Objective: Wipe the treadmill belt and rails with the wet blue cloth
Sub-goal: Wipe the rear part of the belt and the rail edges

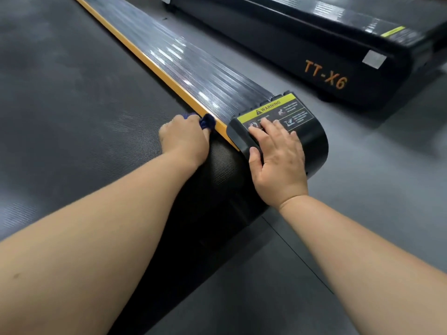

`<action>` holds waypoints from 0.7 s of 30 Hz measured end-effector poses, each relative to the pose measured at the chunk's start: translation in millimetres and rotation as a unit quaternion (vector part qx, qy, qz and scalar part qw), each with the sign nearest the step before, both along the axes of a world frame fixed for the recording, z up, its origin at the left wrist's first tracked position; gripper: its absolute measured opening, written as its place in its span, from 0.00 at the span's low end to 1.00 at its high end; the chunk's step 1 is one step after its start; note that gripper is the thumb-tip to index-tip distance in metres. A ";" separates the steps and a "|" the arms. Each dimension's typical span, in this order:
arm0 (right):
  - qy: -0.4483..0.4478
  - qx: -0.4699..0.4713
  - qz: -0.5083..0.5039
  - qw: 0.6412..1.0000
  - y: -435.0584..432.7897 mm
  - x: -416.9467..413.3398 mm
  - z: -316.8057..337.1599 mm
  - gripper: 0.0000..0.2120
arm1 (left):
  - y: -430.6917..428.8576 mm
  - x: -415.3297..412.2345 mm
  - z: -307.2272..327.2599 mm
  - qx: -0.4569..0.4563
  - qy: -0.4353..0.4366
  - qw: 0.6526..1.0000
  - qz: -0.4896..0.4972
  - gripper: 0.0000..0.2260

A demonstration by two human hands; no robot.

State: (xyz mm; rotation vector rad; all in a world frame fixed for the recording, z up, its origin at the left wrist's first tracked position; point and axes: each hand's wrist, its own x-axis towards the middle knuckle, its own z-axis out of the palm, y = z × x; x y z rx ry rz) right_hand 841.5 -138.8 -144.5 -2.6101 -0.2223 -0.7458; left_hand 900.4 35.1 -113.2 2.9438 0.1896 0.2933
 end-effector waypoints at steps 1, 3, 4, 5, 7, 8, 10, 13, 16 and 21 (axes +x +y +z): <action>-0.001 -0.004 -0.002 1.000 -0.2 0.4 -0.9 0.20 | -0.6 -2.4 2.3 -0.031 -0.013 0.999 -0.025 0.14; -0.010 -0.012 -0.004 1.000 -1.2 0.9 -3.0 0.20 | 2.6 -16.7 9.2 -0.111 -0.011 0.990 -0.083 0.11; -0.013 -0.014 -0.004 1.000 -1.5 1.1 -3.3 0.20 | 5.1 -28.2 12.3 -0.129 -0.002 0.984 -0.120 0.11; -0.014 -0.018 -0.004 1.000 -1.4 1.0 -3.0 0.20 | 6.2 -41.3 14.4 -0.130 0.006 0.979 -0.157 0.12; -0.017 -0.025 -0.001 1.000 -1.8 0.6 -2.7 0.20 | 2.1 -64.9 13.5 -0.121 0.005 0.966 -0.230 0.15; -0.022 -0.026 0.000 0.999 -2.4 0.7 -3.2 0.21 | 0.7 -69.4 10.9 -0.111 -0.003 0.960 -0.257 0.15; -0.034 -0.023 0.001 0.999 -2.4 1.3 -4.4 0.21 | 6.9 -59.5 12.9 -0.115 -0.051 0.962 -0.241 0.15; -0.045 -0.018 -0.003 0.999 -1.6 1.7 -6.3 0.20 | 35.5 -9.0 25.4 -0.169 -0.076 0.981 -0.059 0.15; -0.050 -0.017 -0.004 0.999 -1.3 2.5 -8.2 0.20 | 46.2 20.2 22.1 -0.136 0.012 0.991 0.006 0.16; -0.046 -0.020 -0.013 0.999 -0.6 2.1 -8.6 0.20 | 14.0 0.2 11.3 -0.111 -0.010 0.991 -0.070 0.14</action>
